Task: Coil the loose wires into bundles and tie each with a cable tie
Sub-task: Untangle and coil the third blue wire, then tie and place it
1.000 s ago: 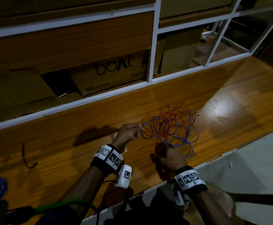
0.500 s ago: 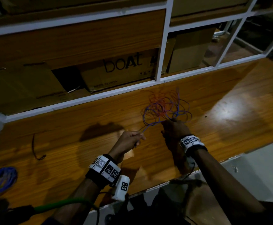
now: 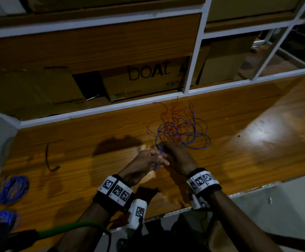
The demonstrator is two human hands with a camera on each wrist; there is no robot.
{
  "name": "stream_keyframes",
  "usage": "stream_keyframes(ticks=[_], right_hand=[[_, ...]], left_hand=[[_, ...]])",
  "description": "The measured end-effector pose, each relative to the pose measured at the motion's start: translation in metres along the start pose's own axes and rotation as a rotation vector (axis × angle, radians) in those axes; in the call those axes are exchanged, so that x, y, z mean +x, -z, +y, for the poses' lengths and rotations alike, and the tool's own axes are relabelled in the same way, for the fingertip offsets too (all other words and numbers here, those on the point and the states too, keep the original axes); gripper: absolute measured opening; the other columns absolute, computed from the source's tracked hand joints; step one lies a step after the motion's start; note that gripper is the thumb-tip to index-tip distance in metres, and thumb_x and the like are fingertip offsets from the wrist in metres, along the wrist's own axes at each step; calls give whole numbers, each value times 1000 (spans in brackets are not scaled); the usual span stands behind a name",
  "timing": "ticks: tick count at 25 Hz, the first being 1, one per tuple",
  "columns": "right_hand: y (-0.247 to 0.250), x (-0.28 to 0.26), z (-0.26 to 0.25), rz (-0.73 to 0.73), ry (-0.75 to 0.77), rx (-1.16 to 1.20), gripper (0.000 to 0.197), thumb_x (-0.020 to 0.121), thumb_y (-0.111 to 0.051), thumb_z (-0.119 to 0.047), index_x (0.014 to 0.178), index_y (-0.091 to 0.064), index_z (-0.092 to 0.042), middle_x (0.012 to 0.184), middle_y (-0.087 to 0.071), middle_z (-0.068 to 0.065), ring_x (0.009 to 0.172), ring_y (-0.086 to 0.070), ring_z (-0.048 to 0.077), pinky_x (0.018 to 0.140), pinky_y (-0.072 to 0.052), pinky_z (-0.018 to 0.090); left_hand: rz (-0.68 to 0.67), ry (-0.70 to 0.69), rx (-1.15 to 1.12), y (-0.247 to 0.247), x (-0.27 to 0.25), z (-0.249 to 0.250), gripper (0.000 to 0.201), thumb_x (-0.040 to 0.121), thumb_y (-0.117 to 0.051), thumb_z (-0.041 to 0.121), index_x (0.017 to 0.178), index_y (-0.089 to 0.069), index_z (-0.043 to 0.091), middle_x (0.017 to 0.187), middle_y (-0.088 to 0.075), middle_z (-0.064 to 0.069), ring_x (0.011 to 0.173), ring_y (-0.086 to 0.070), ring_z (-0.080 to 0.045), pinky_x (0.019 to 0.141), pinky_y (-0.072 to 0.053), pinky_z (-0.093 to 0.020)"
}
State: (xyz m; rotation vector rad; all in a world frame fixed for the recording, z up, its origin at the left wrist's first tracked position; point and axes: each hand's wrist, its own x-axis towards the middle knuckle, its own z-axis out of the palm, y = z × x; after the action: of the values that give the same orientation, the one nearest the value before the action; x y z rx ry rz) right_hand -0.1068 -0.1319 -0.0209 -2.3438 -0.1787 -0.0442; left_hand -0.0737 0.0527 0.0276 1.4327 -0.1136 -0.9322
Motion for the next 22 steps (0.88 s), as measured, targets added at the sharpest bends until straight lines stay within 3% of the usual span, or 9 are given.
stream_keyframes(ticks=[3, 6, 11, 15, 17, 19, 22], right_hand=[[-5, 5, 1, 137, -17, -25, 17, 96, -59, -19, 111, -67, -18, 105, -70, 4, 95, -66, 25, 75, -48, 32], [-9, 5, 1, 152, -61, -85, 16, 94, -58, -19, 108, -66, -14, 96, -71, 9, 86, -66, 30, 65, -41, 30], [-32, -4, 10, 140, -278, -144, 29, 89, -57, -31, 116, -49, -23, 80, -69, 10, 70, -65, 38, 50, -47, 41], [-13, -5, 8, 236, -359, -202, 24, 96, -54, -37, 112, -54, -19, 87, -69, 14, 76, -65, 40, 54, -42, 38], [5, 1, 13, 245, -396, -244, 34, 98, -47, -41, 120, -57, -17, 95, -69, 20, 83, -65, 44, 60, -42, 40], [22, 11, 29, 194, -438, -287, 41, 103, -41, -35, 133, -52, -10, 99, -67, 28, 87, -65, 48, 62, -39, 42], [47, 23, 55, 147, -503, -272, 34, 105, -45, -20, 132, -54, 0, 104, -65, 33, 91, -65, 50, 64, -37, 40]], left_hand=[[-50, 62, -245, 2, -11, 0, 12, 101, -48, 1, 104, -59, 0, 76, -68, -7, 66, -64, -13, 58, -49, -18], [-97, 98, -365, 1, -21, 8, 16, 102, -42, 7, 98, -57, 2, 66, -50, 0, 50, -40, -7, 46, -34, -16], [-175, -92, -219, -10, -48, 25, 22, 101, -46, 19, 91, -61, 6, 59, -38, 4, 48, -29, -7, 55, -18, -29], [-240, -170, -209, -6, -69, 34, 23, 100, -49, 21, 89, -62, 6, 59, -33, 2, 52, -23, -12, 59, -13, -35], [-272, -195, -234, -1, -77, 34, 23, 100, -48, 20, 90, -60, 4, 59, -32, 0, 53, -20, -15, 59, -13, -36], [-285, -203, -257, 1, -82, 32, 22, 101, -48, 19, 90, -57, 3, 59, -30, -1, 53, -20, -15, 59, -13, -37], [-312, -222, -305, 2, -88, 28, 23, 99, -57, 24, 89, -58, 4, 60, -24, -3, 52, -23, -14, 58, -16, -34]])
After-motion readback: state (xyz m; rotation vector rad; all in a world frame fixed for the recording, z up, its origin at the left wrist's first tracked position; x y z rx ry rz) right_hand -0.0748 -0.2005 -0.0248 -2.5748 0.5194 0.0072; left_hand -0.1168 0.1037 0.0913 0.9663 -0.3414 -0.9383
